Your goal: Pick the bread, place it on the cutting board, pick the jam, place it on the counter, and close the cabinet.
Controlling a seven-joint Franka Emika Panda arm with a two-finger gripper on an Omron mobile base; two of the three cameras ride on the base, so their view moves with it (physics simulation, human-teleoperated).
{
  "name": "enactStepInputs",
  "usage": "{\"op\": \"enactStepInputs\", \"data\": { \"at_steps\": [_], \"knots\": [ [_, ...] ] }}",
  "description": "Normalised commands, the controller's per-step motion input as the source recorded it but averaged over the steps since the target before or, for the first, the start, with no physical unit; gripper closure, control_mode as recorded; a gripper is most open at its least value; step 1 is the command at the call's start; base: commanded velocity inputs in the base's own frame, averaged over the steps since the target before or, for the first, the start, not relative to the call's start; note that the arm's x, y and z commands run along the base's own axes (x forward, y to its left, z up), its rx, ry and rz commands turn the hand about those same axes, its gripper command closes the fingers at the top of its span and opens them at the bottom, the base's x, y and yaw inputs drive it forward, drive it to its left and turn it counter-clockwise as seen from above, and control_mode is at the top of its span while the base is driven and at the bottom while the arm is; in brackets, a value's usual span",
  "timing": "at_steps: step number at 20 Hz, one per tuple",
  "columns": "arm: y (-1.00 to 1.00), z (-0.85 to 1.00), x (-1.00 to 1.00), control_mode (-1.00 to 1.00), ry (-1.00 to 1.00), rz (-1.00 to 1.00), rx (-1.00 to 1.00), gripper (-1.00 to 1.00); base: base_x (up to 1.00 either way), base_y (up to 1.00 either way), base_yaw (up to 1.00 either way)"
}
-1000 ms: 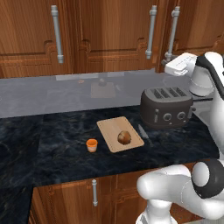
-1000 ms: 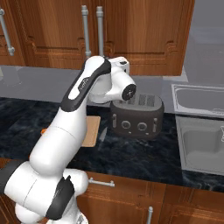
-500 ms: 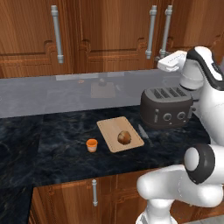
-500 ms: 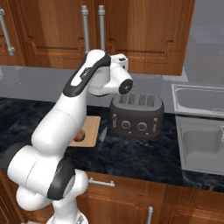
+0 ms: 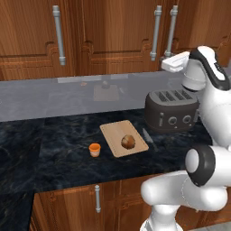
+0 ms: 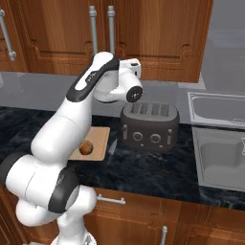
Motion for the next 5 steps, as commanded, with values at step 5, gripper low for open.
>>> {"op": "enactStepInputs", "data": {
  "at_steps": [5],
  "knots": [
    [0.00, 0.00, 0.38, -1.00, 0.00, -0.03, 0.00, -1.00, 0.00, 0.00, 0.00]
  ]
}}
